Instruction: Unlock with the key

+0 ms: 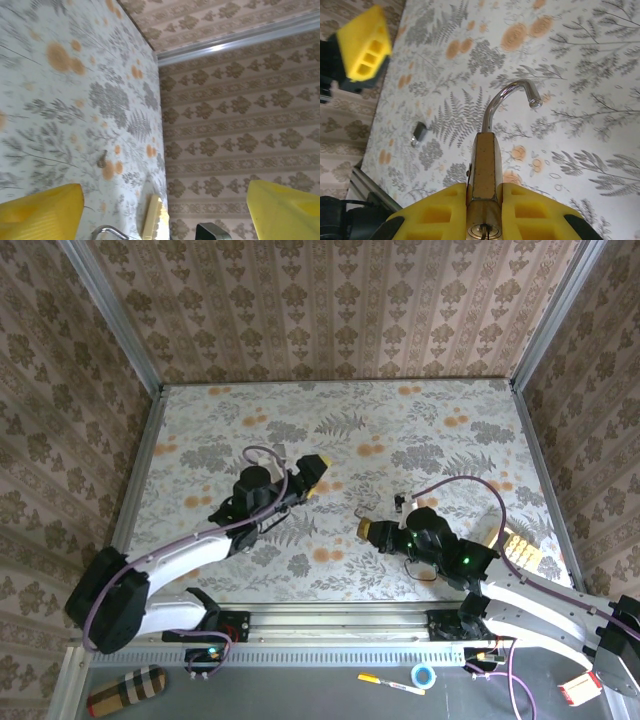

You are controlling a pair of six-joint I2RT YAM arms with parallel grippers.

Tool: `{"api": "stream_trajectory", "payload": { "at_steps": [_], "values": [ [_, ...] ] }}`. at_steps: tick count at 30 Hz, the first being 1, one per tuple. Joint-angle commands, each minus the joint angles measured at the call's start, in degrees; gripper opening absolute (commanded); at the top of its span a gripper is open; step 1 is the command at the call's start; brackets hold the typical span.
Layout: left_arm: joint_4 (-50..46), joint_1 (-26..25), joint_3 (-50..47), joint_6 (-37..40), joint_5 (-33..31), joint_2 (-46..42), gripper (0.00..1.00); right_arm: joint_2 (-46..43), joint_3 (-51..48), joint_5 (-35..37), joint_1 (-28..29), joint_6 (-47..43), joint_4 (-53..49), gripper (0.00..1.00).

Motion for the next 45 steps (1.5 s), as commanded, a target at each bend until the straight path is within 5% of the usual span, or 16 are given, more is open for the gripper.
{"api": "stream_trajectory", "payload": {
  "at_steps": [1,8,15,40,45],
  "values": [
    [-13.6,3.4,1.6,7.1,-1.1,-5.0,0.90,-0.9,1.1,3.7,-0.9,0.7,-2.1,0.00],
    [-26.8,9.4,2.3,13.9,-1.2,-14.1,0.95,0.3,-2.9,6.0,-3.9,3.5,-1.1,0.00],
    [-35.2,10.1,6.6,21.0,-2.2,-16.7,0.96,6.1,-4.7,5.5,-5.2,9.2,8.0,0.00],
    [-36.5,12.9,3.7,20.7,-0.4,-20.6,0.96,16.8,-9.6,18.2,0.7,37.5,16.8,0.00],
    [-36.2,13.3,2.7,20.4,-0.2,-21.2,0.96,16.3,-10.0,21.9,3.0,42.7,14.2,0.10]
  ]
}}
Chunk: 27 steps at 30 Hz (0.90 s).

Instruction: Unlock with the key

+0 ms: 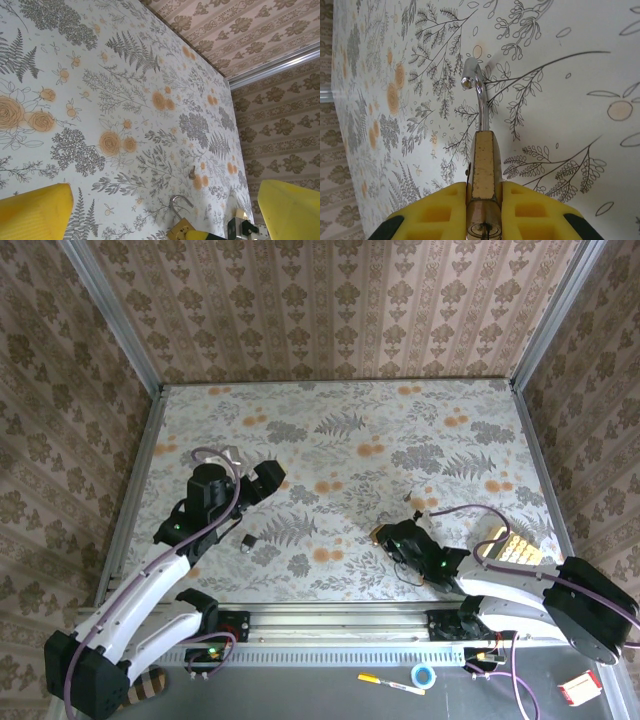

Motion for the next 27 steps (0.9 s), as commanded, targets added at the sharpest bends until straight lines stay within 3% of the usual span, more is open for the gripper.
{"api": "stream_trajectory", "payload": {
  "at_steps": [1,11,19,27],
  "values": [
    [0.2,0.8,-1.0,0.7,1.0,-1.2,0.96,-0.1,-1.0,5.9,1.3,6.3,-1.2,0.11],
    [-1.3,1.6,-1.4,1.2,1.1,-2.6,0.96,-0.5,-1.0,6.6,2.2,8.9,-4.1,0.19],
    [-2.2,1.8,-1.5,1.1,1.1,-3.5,0.96,-5.2,-1.0,5.1,2.5,12.4,-13.0,0.43],
    [-2.2,3.6,-1.2,1.0,1.3,-3.1,0.96,-15.1,0.8,3.3,2.5,11.2,-28.0,0.75]
  ]
}}
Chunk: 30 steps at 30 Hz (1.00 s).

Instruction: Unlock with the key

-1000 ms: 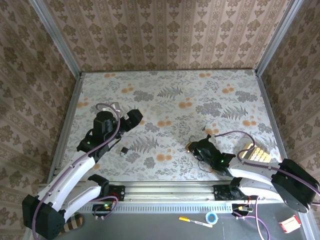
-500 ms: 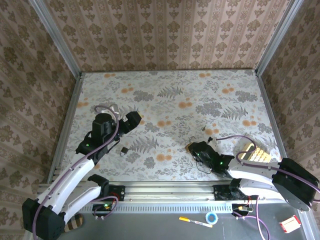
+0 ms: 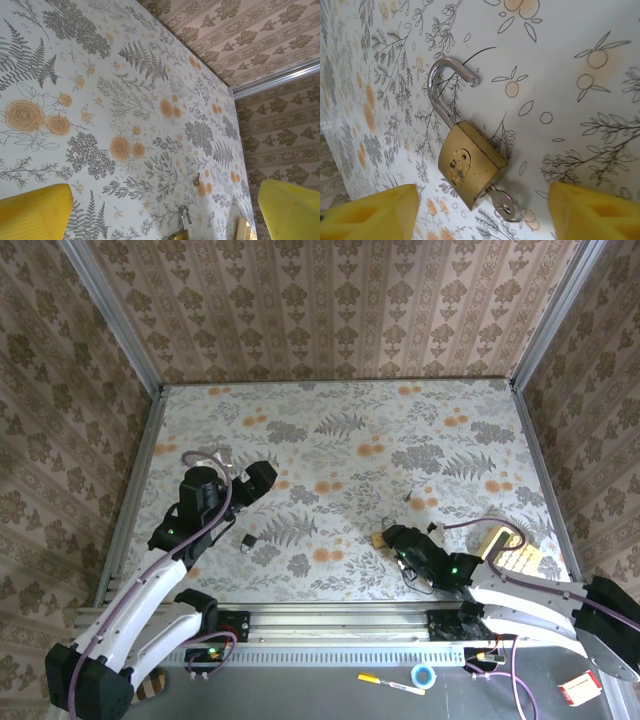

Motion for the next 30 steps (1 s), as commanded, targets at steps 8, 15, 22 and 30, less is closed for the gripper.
{"api": "stream_trajectory", "payload": {
  "at_steps": [8,15,22,30],
  "values": [
    [-2.8,0.4,1.6,4.5,0.3,-0.6,0.97,-7.4,10.8,3.3,-0.6,-21.2,-23.0,0.95],
    [-11.3,0.5,5.9,12.2,-3.0,-2.8,0.98,8.3,25.2,-1.0,-2.7,-51.0,-29.6,1.00],
    [-15.8,0.8,6.2,14.4,-5.2,-6.2,0.98,26.5,35.6,-1.0,-2.9,-65.7,-33.7,0.96],
    [-17.3,2.3,4.9,14.1,-4.9,-7.8,0.99,36.1,37.8,-6.0,-4.5,-68.5,-31.3,0.91]
  ]
}}
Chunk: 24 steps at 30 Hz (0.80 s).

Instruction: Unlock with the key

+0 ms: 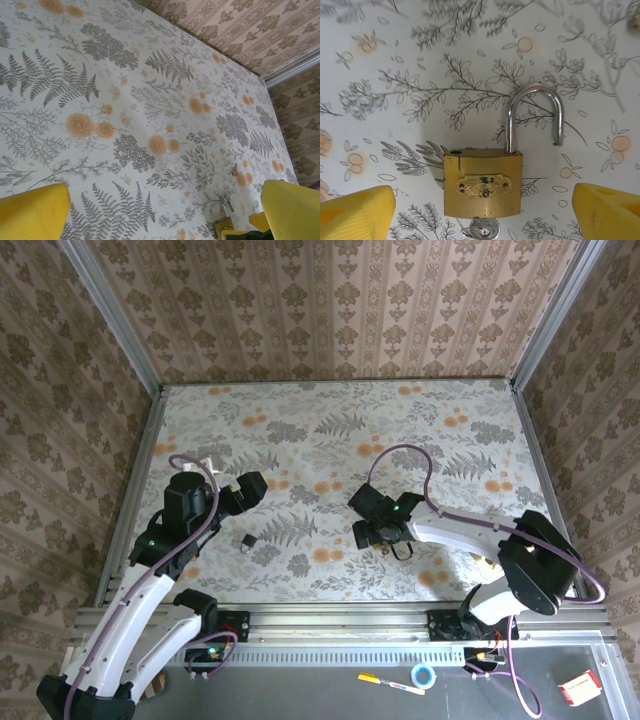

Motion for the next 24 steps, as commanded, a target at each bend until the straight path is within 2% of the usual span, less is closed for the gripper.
{"api": "stream_trajectory", "payload": {
  "at_steps": [1,7,12,24],
  "values": [
    [-1.3,1.0,-0.2,1.4,-0.5,-0.9,0.99,2.0,1.2,-2.7,-0.9,-2.8,-0.8,0.90],
    [-1.1,1.7,-0.3,1.3,0.3,-1.0,0.99,4.1,0.2,-5.0,-2.7,-2.3,1.4,0.85],
    [-1.3,2.0,-0.4,1.4,0.4,-1.4,0.99,6.5,0.7,-6.1,-3.1,-2.0,1.7,0.76],
    [-2.4,3.1,-0.6,1.9,0.7,-3.0,0.99,9.3,2.1,-7.0,-4.0,0.4,0.9,0.45]
  ]
}}
